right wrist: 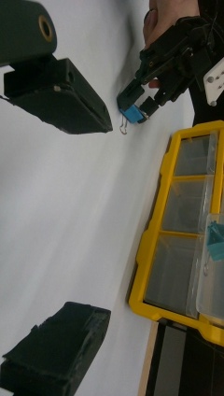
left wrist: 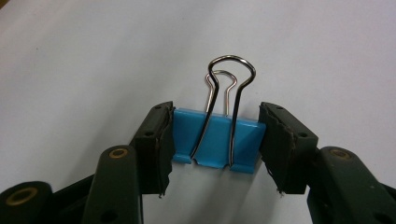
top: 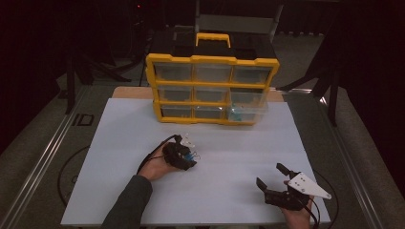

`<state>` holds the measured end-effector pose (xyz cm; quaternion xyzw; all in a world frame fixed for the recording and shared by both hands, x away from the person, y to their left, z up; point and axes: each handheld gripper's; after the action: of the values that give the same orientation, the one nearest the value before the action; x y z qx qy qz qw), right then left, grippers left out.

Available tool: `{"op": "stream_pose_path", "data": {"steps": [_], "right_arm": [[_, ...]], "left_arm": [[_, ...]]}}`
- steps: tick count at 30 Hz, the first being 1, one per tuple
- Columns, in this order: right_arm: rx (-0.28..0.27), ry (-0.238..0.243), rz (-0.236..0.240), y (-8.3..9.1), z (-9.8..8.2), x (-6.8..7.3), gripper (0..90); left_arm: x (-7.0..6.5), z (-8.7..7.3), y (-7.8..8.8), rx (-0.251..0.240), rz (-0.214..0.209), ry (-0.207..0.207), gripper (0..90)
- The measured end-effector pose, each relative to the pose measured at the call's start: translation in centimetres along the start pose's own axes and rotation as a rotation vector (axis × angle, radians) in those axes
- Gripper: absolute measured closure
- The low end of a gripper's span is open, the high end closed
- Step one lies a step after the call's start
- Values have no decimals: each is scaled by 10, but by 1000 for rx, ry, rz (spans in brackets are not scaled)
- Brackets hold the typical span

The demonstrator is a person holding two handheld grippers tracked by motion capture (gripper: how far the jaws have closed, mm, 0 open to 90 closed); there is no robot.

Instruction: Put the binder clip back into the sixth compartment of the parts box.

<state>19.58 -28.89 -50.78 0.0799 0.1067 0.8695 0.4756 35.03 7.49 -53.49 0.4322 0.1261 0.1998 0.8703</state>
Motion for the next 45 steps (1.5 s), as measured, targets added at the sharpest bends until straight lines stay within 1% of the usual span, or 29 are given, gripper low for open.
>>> {"op": "stream_pose_path", "data": {"steps": [4, 9, 17, 22, 26, 31, 33, 38, 41, 45], "right_arm": [[1, -1, 0, 0, 0, 0, 93], [1, -1, 1, 0, 0, 0, 93], [1, 0, 4, -2, 0, 0, 93], [0, -4, 1, -2, 0, 0, 93], [-1, -4, -1, -2, 0, 0, 93], [-1, -1, 1, -2, 0, 0, 93], [-1, -2, 1, -2, 0, 0, 93], [-1, -2, 2, -2, 0, 0, 93], [-2, -3, 2, -2, 0, 0, 93], [-3, -4, 1, -2, 0, 0, 93]], "left_arm": [[-2, 1, 1, 3, 6, -8, 500], [-3, 1, 1, 7, 4, -13, 501], [-4, 7, 7, -20, 18, 0, 501], [-3, 16, 15, -38, 23, 10, 501], [-3, 22, 21, -66, 18, 25, 501], [-4, 32, 29, -79, 22, 16, 501], [-4, 36, 32, -86, 28, 18, 501], [-1, 46, 41, -98, 35, 14, 501], [1, 52, 47, -110, 36, 26, 501], [3, 58, 52, -122, 38, 27, 500]]}}
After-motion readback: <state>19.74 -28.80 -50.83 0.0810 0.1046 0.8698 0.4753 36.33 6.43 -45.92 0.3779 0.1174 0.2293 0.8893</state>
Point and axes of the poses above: each handheld gripper's, and its own axes: y roughly backward along the jaws, z roughly out of its top, x roughly to its left, and after that the axes turned 4 degrees about -x, right-handed
